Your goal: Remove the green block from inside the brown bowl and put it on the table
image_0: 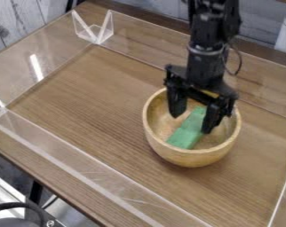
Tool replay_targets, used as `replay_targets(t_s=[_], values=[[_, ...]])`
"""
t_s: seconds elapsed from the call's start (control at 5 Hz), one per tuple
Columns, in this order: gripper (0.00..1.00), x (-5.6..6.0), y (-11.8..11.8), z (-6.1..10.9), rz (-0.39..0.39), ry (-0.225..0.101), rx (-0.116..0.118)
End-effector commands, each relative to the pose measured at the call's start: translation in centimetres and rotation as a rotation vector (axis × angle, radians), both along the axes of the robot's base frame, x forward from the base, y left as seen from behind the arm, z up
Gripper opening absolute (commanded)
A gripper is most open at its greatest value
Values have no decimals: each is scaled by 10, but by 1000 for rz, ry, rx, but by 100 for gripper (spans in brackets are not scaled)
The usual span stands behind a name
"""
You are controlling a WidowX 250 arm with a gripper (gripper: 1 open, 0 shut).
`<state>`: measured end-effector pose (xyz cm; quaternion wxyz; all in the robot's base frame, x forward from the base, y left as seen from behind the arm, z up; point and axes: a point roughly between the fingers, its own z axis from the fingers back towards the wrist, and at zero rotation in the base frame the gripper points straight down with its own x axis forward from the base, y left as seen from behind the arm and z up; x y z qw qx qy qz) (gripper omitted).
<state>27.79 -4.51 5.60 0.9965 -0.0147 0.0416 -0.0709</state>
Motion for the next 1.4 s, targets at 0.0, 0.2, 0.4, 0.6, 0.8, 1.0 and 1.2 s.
replay_targets(t_s=[0.0, 0.2, 0.4, 0.6, 0.8, 1.0, 1.2], values=[[100, 5, -2, -4, -12, -30, 2], [100, 7, -1, -15, -13, -22, 9], [0, 9, 0, -20, -8, -15, 13], [0, 9, 3, -10, -3, -31, 10], [0, 8, 7, 4, 4, -55, 7], [0, 9, 13, 28, 19, -98, 5], [0, 11, 23, 56, 47, -147, 10]])
